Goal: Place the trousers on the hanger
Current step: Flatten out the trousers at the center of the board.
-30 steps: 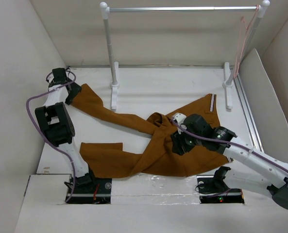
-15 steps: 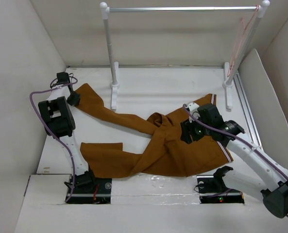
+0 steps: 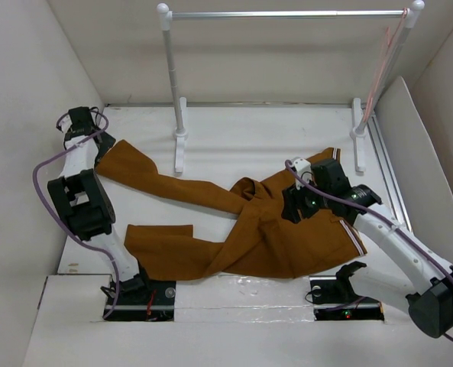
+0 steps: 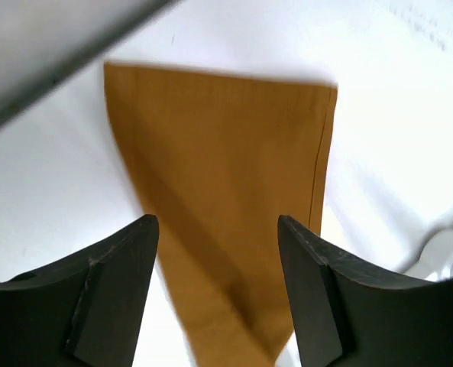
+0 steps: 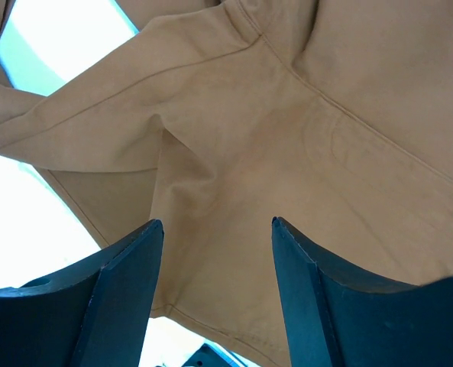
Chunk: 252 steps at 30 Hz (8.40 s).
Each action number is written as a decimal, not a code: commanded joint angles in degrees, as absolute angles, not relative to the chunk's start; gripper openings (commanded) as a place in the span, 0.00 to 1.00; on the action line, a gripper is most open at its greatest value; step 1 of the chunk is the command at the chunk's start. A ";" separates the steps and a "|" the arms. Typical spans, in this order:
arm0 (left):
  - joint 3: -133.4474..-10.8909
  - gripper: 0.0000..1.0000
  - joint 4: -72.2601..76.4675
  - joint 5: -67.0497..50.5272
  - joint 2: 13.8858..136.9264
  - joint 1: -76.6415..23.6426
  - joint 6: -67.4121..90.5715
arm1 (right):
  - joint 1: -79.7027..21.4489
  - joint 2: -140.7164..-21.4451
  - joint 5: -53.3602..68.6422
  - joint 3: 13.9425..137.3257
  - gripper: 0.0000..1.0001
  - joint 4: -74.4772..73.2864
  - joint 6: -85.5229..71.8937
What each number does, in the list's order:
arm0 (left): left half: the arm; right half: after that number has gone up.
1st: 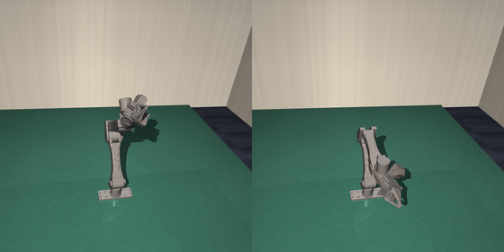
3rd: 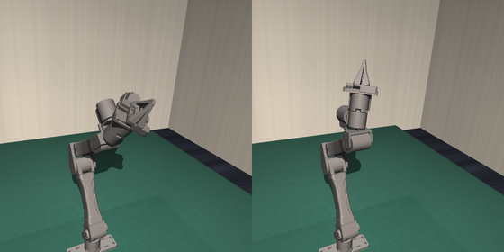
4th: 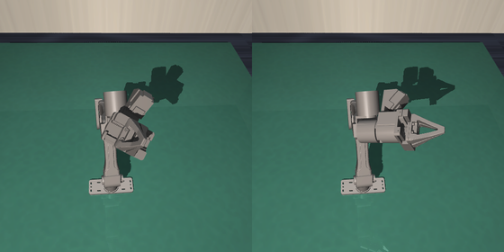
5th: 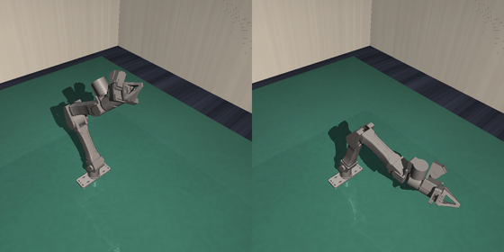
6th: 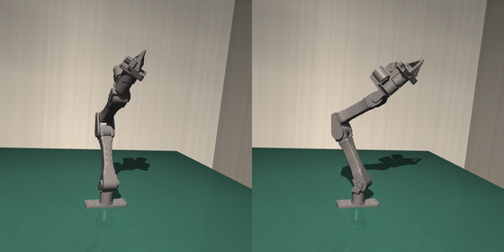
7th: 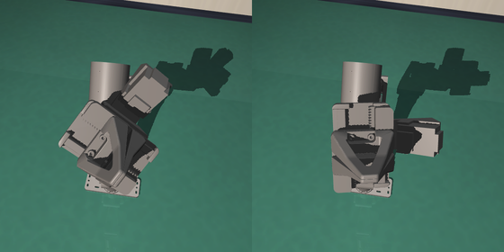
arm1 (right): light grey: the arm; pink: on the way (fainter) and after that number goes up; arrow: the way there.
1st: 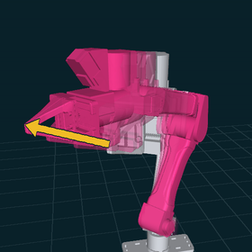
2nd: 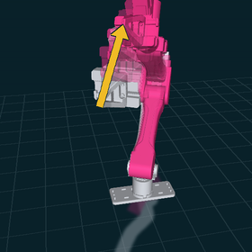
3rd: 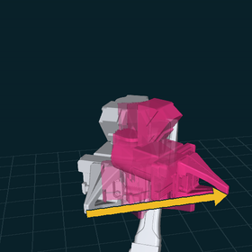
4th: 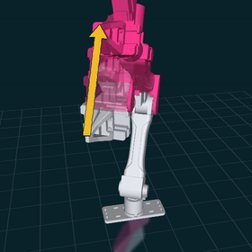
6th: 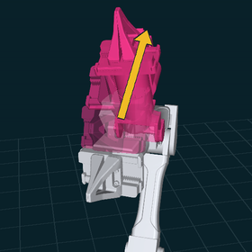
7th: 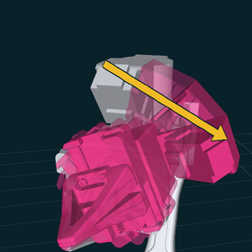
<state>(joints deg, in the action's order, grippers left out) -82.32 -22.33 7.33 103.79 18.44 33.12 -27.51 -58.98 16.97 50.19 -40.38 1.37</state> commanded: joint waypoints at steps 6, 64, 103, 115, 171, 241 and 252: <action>-89.64 0.59 -25.92 7.81 115.47 19.16 32.34 | -27.16 -61.35 19.34 52.21 0.65 -37.71 2.73; -105.91 0.00 -36.04 23.65 127.98 6.33 23.73 | -20.40 -66.79 20.75 57.22 0.70 -35.16 4.92; -87.03 0.00 -32.08 10.99 84.81 9.32 27.07 | 10.89 -94.75 12.81 53.80 0.15 -0.54 -18.19; -52.66 0.78 -24.09 0.35 74.88 9.32 31.11 | 25.84 -79.64 14.51 50.98 0.00 2.56 -20.83; -76.81 0.00 -43.00 17.07 66.06 6.58 30.00 | 21.01 -87.97 0.53 64.59 0.00 -14.06 -22.42; -71.79 0.00 -19.25 6.77 110.30 22.76 34.98 | 32.96 -90.53 14.68 56.87 0.00 -3.87 -16.17; -108.08 0.00 -22.50 6.41 120.84 19.25 38.76 | 33.49 -98.69 19.95 66.59 0.00 -2.81 -17.14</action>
<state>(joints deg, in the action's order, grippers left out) -101.71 -22.46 7.03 122.10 19.42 37.52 32.71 -96.77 18.50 60.36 -6.87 -17.58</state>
